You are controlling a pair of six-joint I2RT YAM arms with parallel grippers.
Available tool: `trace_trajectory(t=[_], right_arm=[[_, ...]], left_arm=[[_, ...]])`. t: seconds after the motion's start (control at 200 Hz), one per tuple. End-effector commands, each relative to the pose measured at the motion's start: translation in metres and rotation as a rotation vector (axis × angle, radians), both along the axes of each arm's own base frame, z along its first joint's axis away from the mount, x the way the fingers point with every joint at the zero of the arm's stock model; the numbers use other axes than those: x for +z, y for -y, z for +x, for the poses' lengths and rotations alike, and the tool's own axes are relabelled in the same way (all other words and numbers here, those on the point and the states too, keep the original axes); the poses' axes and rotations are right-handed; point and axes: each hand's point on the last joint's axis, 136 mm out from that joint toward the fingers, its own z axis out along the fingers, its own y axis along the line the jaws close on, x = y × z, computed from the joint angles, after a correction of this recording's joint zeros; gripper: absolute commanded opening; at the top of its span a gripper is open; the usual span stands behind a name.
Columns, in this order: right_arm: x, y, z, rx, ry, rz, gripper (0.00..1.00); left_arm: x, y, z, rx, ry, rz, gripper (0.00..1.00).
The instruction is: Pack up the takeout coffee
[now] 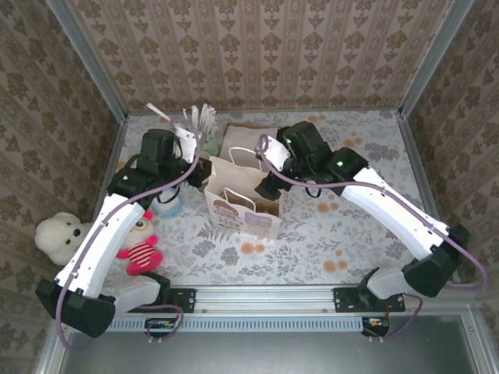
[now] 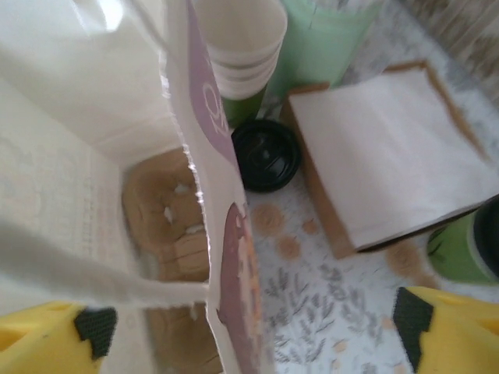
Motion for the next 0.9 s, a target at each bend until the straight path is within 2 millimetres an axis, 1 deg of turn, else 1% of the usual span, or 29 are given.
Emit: trace_trajectory(t=[0.0, 0.015, 0.02, 0.025, 0.055, 0.095, 0.15, 0.21, 0.26, 0.34, 0.445, 0.525, 0.56, 0.6, 0.605, 0.615, 0.66, 0.7, 0.755, 0.8, 0.9], right_arm=[[-0.002, -0.006, 0.002, -0.016, -0.065, -0.003, 0.74], [-0.001, -0.007, 0.002, -0.014, -0.065, -0.001, 0.72], [-0.001, -0.008, 0.003, -0.012, -0.067, -0.002, 0.68], [-0.001, -0.008, 0.003, -0.012, -0.067, -0.002, 0.68], [0.0, -0.011, 0.003, -0.005, -0.069, 0.002, 0.59], [0.002, -0.016, 0.0, 0.026, -0.079, 0.014, 0.5], [0.008, -0.023, -0.007, 0.068, -0.096, 0.035, 0.44], [0.017, -0.025, -0.012, 0.077, -0.11, 0.051, 0.38], [0.021, -0.025, -0.016, 0.064, -0.13, 0.052, 0.29], [0.025, -0.022, -0.024, 0.031, -0.159, 0.044, 0.18], [0.022, -0.014, -0.037, -0.009, -0.218, -0.017, 0.15], [0.014, -0.005, -0.037, -0.102, -0.268, -0.037, 0.11], [0.006, -0.003, -0.037, -0.138, -0.292, -0.039, 0.08], [-0.004, -0.001, -0.036, -0.172, -0.306, -0.037, 0.08], [-0.007, 0.0, -0.036, -0.177, -0.313, -0.043, 0.08], [-0.007, 0.0, -0.035, -0.187, -0.308, -0.039, 0.08], [-0.02, 0.005, -0.029, -0.249, -0.307, -0.049, 0.06], [-0.024, 0.008, -0.023, -0.303, -0.301, -0.043, 0.06], [-0.021, 0.007, -0.016, -0.356, -0.294, -0.012, 0.08], [-0.014, 0.005, -0.013, -0.376, -0.288, 0.019, 0.08], [0.002, 0.002, -0.011, -0.391, -0.26, 0.092, 0.07]], left_arm=[[0.011, 0.003, 0.001, -0.04, 0.029, -0.004, 0.0], [0.011, 0.003, 0.001, -0.041, 0.026, -0.001, 0.0], [0.01, 0.003, 0.001, -0.042, 0.025, -0.001, 0.0], [0.011, 0.003, 0.001, -0.043, 0.024, 0.0, 0.0], [0.01, 0.004, 0.001, -0.049, 0.017, 0.0, 0.0], [0.012, 0.006, 0.0, -0.065, 0.015, -0.002, 0.0], [0.014, 0.008, 0.0, -0.078, 0.008, -0.007, 0.01], [0.015, 0.011, 0.001, -0.095, -0.002, -0.009, 0.01], [0.017, 0.013, 0.001, -0.109, -0.008, -0.01, 0.01], [0.02, 0.016, 0.002, -0.131, -0.024, -0.022, 0.02], [0.026, 0.023, 0.006, -0.172, -0.079, -0.061, 0.03], [0.026, 0.029, 0.007, -0.201, -0.114, -0.069, 0.04], [0.023, 0.03, 0.007, -0.206, -0.124, -0.069, 0.06], [0.017, 0.028, 0.009, -0.196, -0.135, -0.06, 0.1], [0.016, 0.028, 0.01, -0.195, -0.137, -0.057, 0.1], [0.014, 0.028, 0.011, -0.19, -0.138, -0.054, 0.11], [0.006, 0.024, 0.015, -0.167, -0.143, -0.038, 0.12], [0.002, 0.02, 0.02, -0.141, -0.148, -0.033, 0.12], [0.003, 0.018, 0.023, -0.133, -0.155, -0.045, 0.11], [0.009, 0.019, 0.024, -0.14, -0.147, -0.058, 0.11], [0.025, 0.02, 0.023, -0.149, -0.103, -0.077, 0.13]])
